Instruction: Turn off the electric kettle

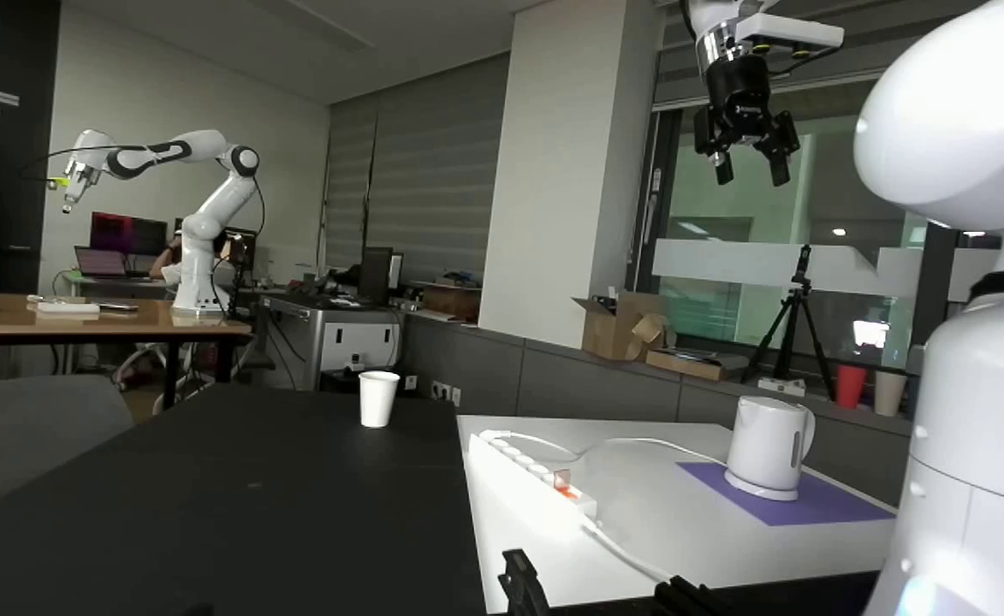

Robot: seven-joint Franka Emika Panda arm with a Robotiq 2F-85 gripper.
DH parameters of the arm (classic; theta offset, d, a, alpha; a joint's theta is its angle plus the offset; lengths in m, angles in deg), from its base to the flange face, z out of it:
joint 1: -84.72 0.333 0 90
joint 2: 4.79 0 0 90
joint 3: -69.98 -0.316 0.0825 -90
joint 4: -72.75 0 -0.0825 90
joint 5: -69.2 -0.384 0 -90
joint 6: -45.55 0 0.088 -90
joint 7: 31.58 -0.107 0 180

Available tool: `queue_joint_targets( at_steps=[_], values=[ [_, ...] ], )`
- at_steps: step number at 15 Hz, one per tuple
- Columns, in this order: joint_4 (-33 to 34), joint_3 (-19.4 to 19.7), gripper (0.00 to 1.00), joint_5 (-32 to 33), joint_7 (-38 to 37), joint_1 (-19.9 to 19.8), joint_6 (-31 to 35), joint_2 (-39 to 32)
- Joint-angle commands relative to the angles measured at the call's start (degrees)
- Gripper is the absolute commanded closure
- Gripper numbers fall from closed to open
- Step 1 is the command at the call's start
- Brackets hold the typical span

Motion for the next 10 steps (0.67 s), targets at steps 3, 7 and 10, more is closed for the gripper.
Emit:
queue_joint_targets(
  at_steps=[3,7,10],
  values=[
    [0.5,1.2,0.00,0.8,-1.4,0.1,1.3,-1.3],
    [3.7,6.0,0.00,1.1,-5.3,-3.9,11.7,-9.2],
    [8.2,10.6,0.00,-1.2,-5.9,-7.2,18.1,-18.5]
  ],
)
